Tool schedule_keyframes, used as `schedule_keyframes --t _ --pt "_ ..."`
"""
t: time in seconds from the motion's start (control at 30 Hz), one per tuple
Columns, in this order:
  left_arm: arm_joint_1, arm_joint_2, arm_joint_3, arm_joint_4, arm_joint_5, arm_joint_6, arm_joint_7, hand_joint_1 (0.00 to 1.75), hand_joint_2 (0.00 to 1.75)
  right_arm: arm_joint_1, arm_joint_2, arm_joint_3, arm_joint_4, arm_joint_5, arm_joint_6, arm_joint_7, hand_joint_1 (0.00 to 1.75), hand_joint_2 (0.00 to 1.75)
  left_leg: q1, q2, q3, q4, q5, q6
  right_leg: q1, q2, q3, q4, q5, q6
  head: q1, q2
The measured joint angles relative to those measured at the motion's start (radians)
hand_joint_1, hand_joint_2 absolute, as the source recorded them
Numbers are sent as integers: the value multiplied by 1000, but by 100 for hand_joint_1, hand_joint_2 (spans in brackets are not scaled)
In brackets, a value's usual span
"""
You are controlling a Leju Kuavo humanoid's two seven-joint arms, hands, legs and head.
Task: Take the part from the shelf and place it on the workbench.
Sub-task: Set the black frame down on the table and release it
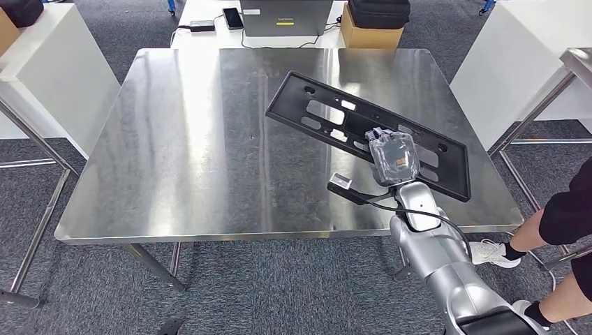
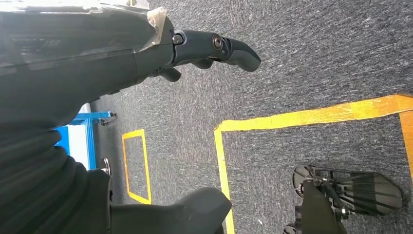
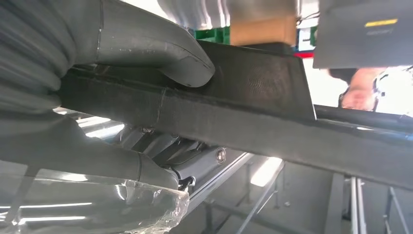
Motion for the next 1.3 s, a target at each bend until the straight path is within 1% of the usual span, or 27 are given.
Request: schedule_keyframes --t 0.13,0.33,0.5,0.63,0.97,1.13,1.2,1.27,1.3 --pt "-8 -1 -1 -2 -1 -9 0 0 175 -37 58 3 56 15 -3 -40 175 175 0 0 0 0 0 0 0 0 0 0 0 0 0 0" --pt "-15 -3 -7 -7 -8 -23 0 0 175 -71 146 37 113 76 -4 -46 175 175 1 0 0 0 0 0 0 0 0 1 0 0 0 0" --pt "-19 -4 -8 -8 -10 -27 0 0 175 -86 203 78 144 82 -4 -57 175 175 1 0 0 0 0 -1 0 0 0 0 0 0 0 0" --pt "-19 -5 -8 -8 -10 -27 0 0 175 -93 222 94 159 82 -4 -58 175 175 1 0 0 0 0 -1 0 0 0 0 0 0 0 0" --pt "-20 -5 -8 -8 -10 -27 0 0 175 -95 234 107 180 81 -5 -58 175 175 1 0 0 0 0 -1 0 0 0 0 0 0 0 0" --pt "-20 -5 -8 -8 -5 -26 0 0 175 -98 248 117 195 58 -1 -53 175 175 1 0 0 0 0 -1 0 0 0 0 0 0 0 0" --pt "-20 -5 -8 -8 -2 -24 0 0 175 -98 257 124 199 57 7 -31 87 87 1 0 0 0 0 -1 0 0 0 0 0 0 0 0" --pt "-20 -5 -8 -8 -6 -22 0 0 175 -98 262 132 202 65 16 11 0 0 1 0 0 0 0 -1 0 0 0 0 0 0 0 0" --pt "-20 -5 -8 -8 -10 -21 0 0 175 -99 263 137 203 73 19 37 0 0 1 0 0 0 0 -1 0 0 0 0 0 0 0 0"
